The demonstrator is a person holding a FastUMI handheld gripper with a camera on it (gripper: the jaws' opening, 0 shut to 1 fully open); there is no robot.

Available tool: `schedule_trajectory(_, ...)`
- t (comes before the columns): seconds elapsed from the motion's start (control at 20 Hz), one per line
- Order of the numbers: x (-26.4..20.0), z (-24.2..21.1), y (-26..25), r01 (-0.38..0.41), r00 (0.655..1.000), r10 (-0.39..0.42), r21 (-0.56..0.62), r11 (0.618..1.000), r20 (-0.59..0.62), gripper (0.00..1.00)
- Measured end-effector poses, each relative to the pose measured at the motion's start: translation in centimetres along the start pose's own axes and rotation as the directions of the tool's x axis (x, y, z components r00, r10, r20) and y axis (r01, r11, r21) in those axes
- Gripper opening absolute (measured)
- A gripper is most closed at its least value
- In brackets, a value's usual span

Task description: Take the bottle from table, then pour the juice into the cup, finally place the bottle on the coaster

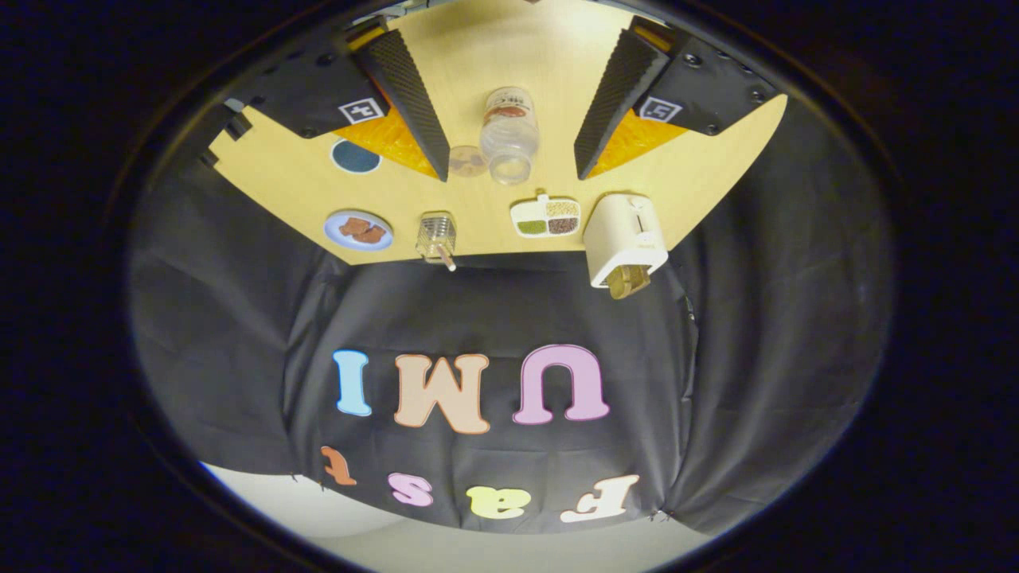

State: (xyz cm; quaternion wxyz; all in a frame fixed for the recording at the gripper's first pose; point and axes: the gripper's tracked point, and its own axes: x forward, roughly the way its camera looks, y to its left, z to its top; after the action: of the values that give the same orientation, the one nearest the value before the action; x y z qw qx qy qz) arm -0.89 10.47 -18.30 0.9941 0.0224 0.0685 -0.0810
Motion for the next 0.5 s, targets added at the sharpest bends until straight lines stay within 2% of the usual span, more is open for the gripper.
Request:
schedule_trajectory(0.3,3.1,-5.5,-0.5,0.061,0.996,-0.063,-0.025,0.998,-0.069,0.99)
schedule_trajectory(0.5,5.4,-8.5,-0.6,0.074,0.992,-0.076,-0.019,0.997,-0.104,0.99)
